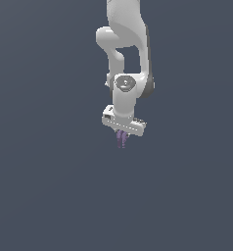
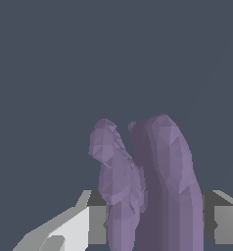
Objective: Pick up the object and move it to a goal position.
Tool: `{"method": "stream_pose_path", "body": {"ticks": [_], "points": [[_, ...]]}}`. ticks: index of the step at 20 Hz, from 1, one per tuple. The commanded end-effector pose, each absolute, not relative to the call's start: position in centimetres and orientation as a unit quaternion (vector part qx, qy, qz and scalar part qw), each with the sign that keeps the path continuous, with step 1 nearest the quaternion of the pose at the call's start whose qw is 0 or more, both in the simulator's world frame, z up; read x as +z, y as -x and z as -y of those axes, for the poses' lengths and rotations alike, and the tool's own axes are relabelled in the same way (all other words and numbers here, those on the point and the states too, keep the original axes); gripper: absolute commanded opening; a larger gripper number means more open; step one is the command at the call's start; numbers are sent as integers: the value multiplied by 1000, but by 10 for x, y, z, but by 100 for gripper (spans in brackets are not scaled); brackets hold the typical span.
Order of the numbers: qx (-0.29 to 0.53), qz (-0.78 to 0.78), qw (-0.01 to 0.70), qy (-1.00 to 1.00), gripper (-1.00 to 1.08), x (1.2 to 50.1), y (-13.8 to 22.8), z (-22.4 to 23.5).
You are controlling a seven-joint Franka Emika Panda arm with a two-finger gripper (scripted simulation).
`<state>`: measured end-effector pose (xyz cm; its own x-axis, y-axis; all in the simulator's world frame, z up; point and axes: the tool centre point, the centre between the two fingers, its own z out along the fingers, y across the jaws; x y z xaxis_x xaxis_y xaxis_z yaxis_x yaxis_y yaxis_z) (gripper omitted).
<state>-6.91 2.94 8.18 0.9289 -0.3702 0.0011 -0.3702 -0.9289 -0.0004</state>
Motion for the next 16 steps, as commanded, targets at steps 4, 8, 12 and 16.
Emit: {"method": "stream_pose_path", "body": {"ticks": [4,8,12,16], "points": [[-1,-189,0,982,-100,82,68,-29],[-1,-189,0,982,-100,85,62,-24],[-1,-189,0,982,-100,89,51,-14],[0,-188,0,982,-100,96,34,-1]]}}
